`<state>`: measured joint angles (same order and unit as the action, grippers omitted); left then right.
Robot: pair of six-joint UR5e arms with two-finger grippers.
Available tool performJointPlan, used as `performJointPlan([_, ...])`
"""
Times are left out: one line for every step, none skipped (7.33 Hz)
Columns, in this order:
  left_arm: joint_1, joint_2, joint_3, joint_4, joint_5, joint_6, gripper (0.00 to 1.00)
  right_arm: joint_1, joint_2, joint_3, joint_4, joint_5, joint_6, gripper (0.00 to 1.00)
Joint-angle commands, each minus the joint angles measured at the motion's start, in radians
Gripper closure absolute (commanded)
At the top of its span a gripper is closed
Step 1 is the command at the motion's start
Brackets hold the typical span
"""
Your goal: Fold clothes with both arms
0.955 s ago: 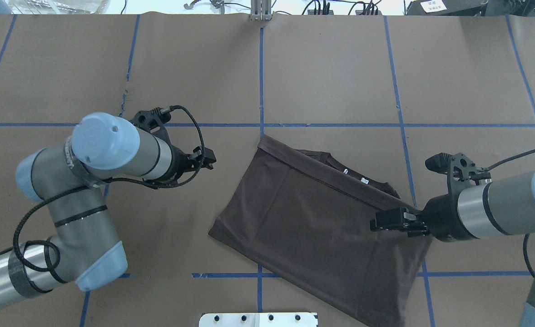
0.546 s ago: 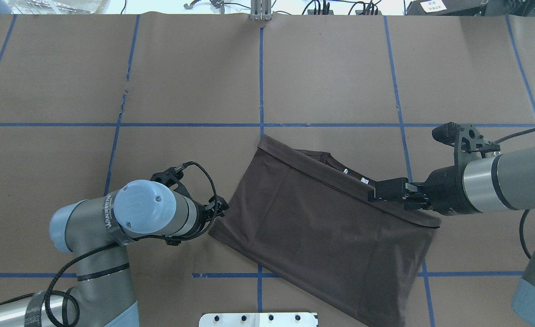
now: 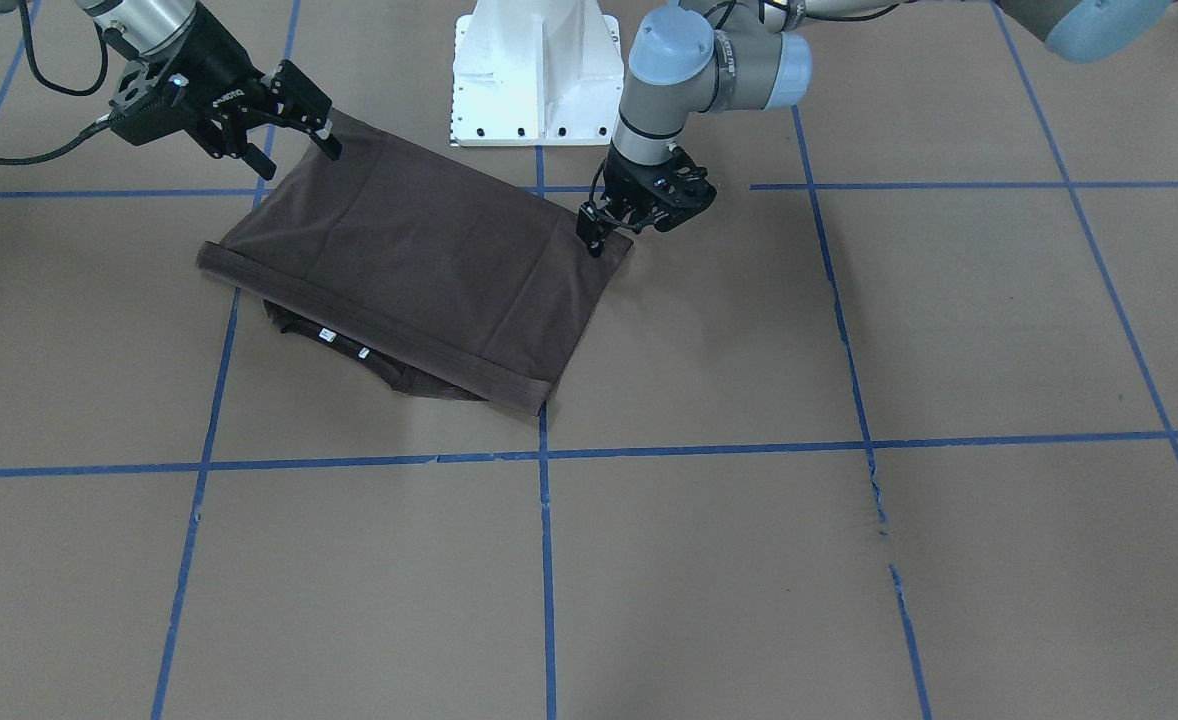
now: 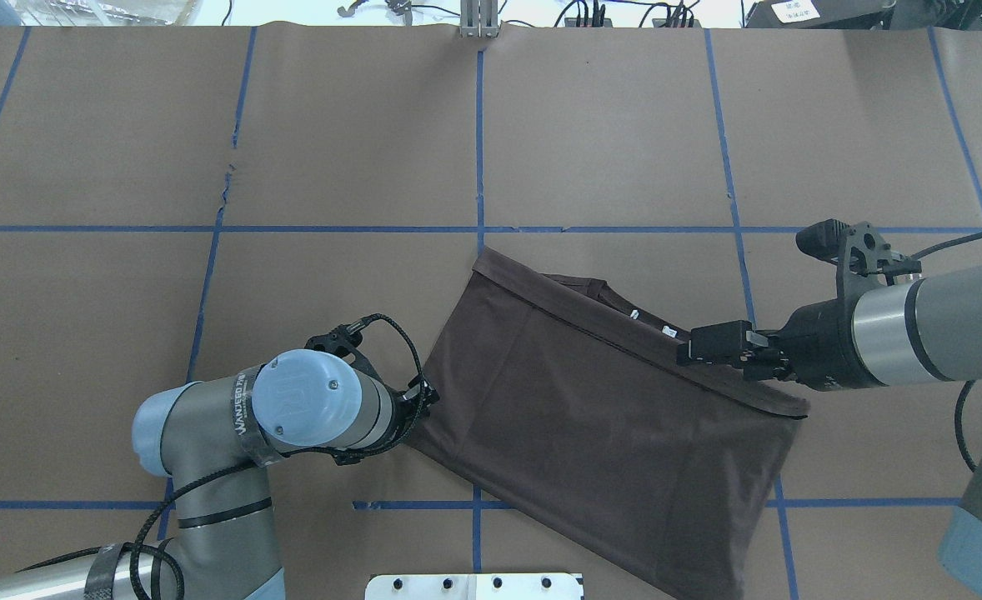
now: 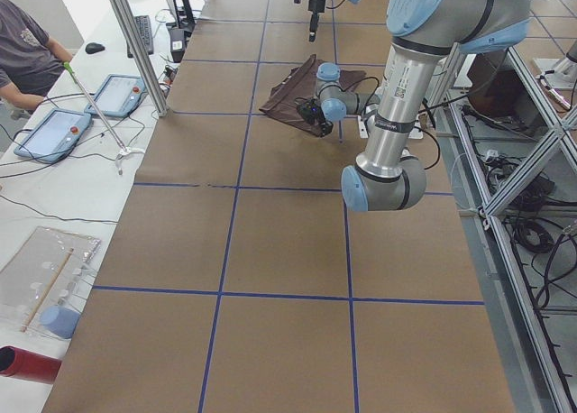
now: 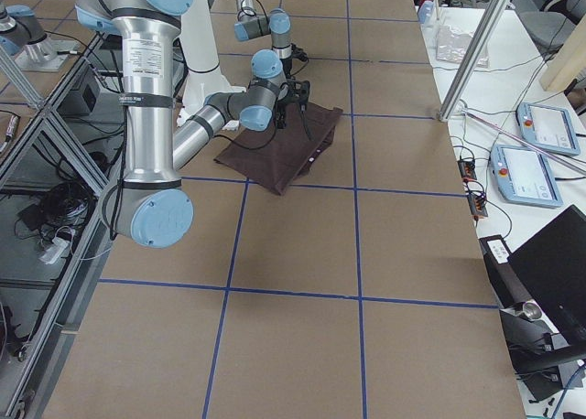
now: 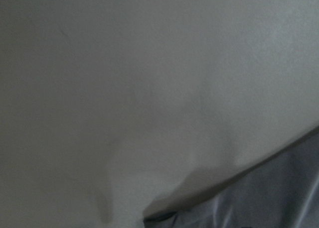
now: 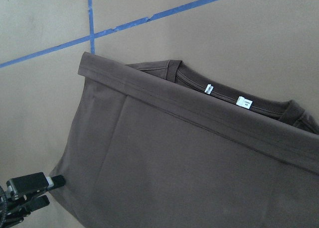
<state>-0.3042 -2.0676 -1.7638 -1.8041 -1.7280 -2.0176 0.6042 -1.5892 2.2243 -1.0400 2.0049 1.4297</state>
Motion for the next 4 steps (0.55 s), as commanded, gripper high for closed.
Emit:
performJointPlan([0.002, 0.001, 0.0, 0.0, -0.001, 0.003, 1.0, 0.002, 0.0, 0.0, 0.0, 0.0, 0.0, 0.0])
performJointPlan([0.0, 0.004, 0.0, -0.001, -0.001, 0.01, 1.0, 0.008, 0.0, 0.001, 0.0, 0.002, 0.0, 0.0])
performJointPlan([-0.001, 0.004, -0.009, 0.0, -0.004, 0.014, 1.0, 0.008, 0.0, 0.0, 0.0, 0.002, 0.0, 0.0])
performJointPlan([-0.007, 0.004, -0.016, 0.0, -0.005, 0.016, 1.0, 0.008, 0.0, -0.002, 0.0, 0.0, 0.0, 0.0])
